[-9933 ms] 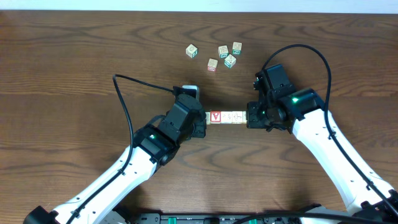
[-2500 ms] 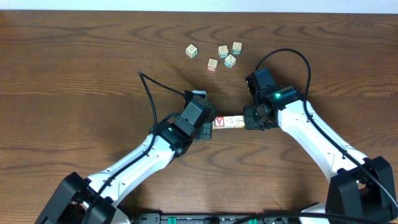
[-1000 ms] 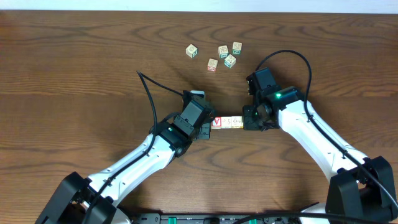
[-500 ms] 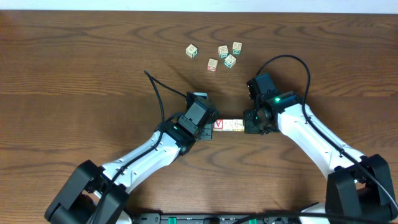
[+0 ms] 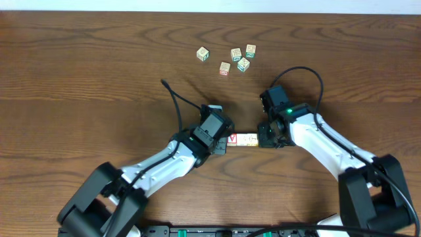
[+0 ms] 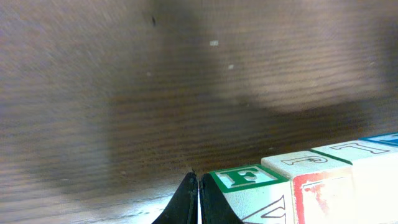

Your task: Lift 5 blocks

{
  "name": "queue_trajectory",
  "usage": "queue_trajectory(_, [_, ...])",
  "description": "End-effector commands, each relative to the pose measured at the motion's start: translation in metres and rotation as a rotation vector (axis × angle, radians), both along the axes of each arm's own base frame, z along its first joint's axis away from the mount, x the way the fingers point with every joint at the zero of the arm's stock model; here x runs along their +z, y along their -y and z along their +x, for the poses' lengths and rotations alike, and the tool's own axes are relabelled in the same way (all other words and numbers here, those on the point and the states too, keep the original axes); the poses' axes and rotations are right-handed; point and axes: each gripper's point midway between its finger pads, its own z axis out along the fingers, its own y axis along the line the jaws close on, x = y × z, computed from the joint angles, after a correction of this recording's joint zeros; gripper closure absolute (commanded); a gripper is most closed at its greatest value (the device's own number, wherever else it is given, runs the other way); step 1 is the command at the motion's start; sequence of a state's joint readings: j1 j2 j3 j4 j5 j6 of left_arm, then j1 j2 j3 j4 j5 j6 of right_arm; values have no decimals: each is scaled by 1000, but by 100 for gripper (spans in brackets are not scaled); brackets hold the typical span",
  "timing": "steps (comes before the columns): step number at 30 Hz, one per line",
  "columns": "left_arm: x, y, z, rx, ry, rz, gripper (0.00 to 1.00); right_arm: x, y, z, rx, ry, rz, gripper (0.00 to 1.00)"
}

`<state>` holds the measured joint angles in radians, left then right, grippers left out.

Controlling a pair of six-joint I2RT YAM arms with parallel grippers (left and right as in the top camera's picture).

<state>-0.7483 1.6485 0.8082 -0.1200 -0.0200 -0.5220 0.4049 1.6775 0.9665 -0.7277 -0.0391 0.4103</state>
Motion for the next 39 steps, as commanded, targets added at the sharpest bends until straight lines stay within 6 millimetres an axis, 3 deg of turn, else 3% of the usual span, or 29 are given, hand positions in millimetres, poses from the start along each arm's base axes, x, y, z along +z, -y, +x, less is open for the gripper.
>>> queue_trajectory(1, [40,109,-57,-333,-97,-332,93,22,-103,-34,185,-151,460,99])
queue_trajectory(9, [17,109,-60,-334,-133,-299,93,-9,-100,-35,167,-212,424,99])
queue_trajectory(13, [13,106,-59,-321,-130,-278,93,-20,-89,-34,154,-208,351,99])
queue_trajectory(21, [-3,76,-47,-228,-94,-121,91,-28,-67,-29,136,-178,217,99])
queue_trajectory(25, [-9,65,-47,-227,-87,-55,79,-32,-53,-27,132,-165,139,99])
queue_trajectory(29, [-12,55,-40,-201,-59,-2,75,-32,-50,-22,136,-142,114,99])
queue_trajectory(39, [-11,27,-12,-115,-44,19,71,-24,-15,4,63,-101,35,99])
